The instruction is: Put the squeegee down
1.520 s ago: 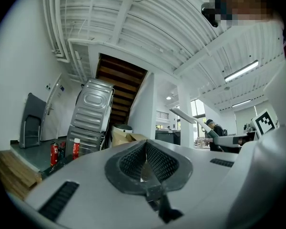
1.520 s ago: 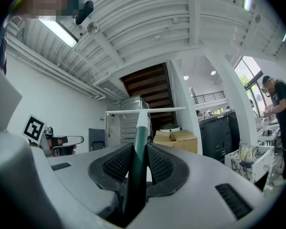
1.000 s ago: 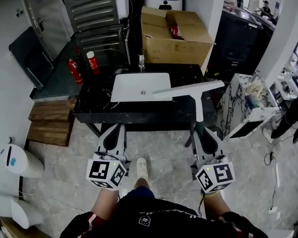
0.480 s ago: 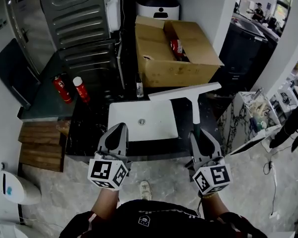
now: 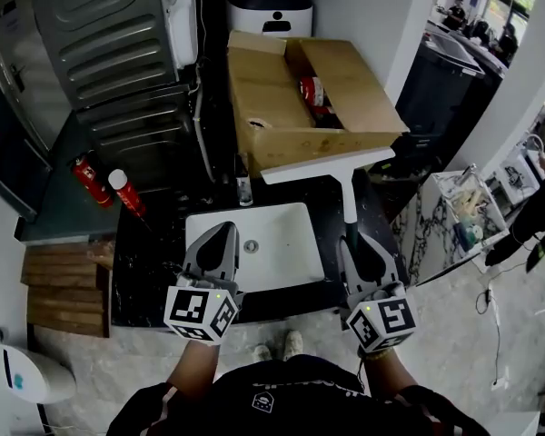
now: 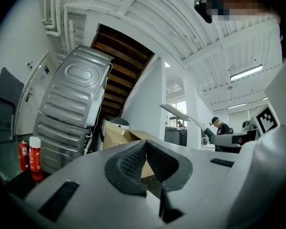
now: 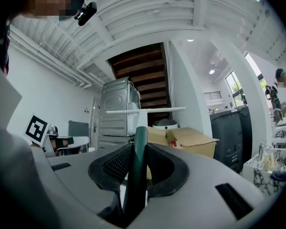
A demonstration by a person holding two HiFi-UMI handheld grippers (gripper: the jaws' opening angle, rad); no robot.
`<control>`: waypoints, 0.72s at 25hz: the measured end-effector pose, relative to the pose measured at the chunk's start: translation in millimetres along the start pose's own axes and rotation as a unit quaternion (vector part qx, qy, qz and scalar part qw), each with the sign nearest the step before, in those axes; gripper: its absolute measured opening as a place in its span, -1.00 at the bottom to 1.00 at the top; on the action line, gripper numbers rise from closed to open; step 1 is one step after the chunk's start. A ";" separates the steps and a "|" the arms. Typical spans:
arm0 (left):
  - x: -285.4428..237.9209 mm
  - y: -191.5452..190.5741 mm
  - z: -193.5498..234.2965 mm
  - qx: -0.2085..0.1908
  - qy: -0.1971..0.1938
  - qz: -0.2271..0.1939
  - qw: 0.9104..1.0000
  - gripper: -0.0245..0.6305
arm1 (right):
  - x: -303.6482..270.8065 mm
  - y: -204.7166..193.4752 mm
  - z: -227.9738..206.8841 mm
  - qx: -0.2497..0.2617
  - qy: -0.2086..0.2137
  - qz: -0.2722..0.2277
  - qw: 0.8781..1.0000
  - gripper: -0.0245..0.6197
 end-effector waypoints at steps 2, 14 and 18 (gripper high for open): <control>-21.9 -0.1 -2.4 0.002 -0.007 0.004 1.000 -0.88 | -11.3 2.0 -13.6 -0.003 -0.003 0.002 1.000 -0.54; -162.9 -62.9 -32.8 0.018 -0.037 0.058 0.997 -0.88 | -91.8 -70.4 -109.3 -0.053 -0.032 0.093 0.994 -0.54; -197.0 -95.6 -38.7 0.025 -0.040 0.091 0.995 -0.88 | -124.7 -124.5 -141.5 -0.070 -0.044 0.159 0.984 -0.54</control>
Point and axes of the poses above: the fingertips, and each gripper's own axes: x backward along the fingers, z to its left, y out of its top, the point moved 5 cm from there along x, backward along the fingers, and after that the axes turned 7 degrees about z, right-handed, at the moved point
